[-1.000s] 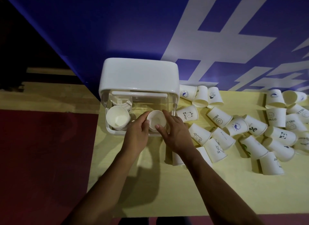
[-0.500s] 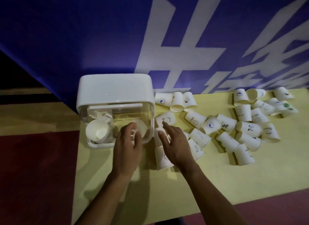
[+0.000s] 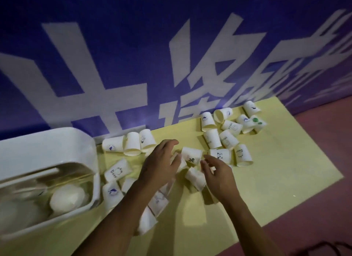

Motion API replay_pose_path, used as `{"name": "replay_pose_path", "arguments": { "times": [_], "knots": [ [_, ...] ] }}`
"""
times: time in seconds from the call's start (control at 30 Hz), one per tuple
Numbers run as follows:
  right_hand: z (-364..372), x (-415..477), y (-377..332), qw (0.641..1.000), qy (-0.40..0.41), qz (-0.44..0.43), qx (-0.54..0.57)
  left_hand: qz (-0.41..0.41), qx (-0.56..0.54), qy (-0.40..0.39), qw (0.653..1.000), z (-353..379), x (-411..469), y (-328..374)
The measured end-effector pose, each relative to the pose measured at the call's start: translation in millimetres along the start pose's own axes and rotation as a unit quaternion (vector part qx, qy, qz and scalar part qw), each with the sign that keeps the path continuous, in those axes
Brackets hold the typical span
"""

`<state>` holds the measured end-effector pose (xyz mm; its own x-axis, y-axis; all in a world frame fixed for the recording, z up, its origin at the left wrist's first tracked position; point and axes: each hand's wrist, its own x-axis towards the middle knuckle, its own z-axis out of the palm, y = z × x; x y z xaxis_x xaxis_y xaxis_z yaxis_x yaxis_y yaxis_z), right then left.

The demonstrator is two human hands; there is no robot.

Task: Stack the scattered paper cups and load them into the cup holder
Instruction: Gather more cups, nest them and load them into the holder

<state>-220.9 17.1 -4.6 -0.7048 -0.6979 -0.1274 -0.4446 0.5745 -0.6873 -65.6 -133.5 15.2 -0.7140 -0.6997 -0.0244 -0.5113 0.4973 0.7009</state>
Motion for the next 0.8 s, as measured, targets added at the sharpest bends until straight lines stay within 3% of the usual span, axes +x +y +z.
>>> {"name": "replay_pose_path", "arguments": {
  "times": [0.17,0.3,0.37,0.47,0.6,0.8],
  "knots": [
    [-49.6,67.6,55.2,1.000,-0.012,0.003,0.001,-0.010,0.063,-0.073,0.995,64.3,94.3,46.6],
    [-78.1,122.7,87.1,0.999,-0.021,0.006,-0.026,0.033,0.182,-0.114,0.976,103.0,168.5,61.3],
    [-89.7,146.0,102.2,0.999,-0.027,0.021,-0.013,0.080,0.285,-0.142,0.945,119.5,199.2,57.6],
    [-101.7,174.5,122.2,0.999,-0.026,0.025,-0.001,0.212,0.436,-0.197,0.852,139.1,237.8,40.9],
    [-113.9,209.6,143.5,0.999,-0.023,0.036,-0.020,0.342,0.522,-0.245,0.743,158.1,276.7,31.0],
    [-113.4,255.3,171.2,0.987,-0.094,0.012,-0.128,0.366,0.523,-0.308,0.705,175.0,301.6,38.7]
  ]
}}
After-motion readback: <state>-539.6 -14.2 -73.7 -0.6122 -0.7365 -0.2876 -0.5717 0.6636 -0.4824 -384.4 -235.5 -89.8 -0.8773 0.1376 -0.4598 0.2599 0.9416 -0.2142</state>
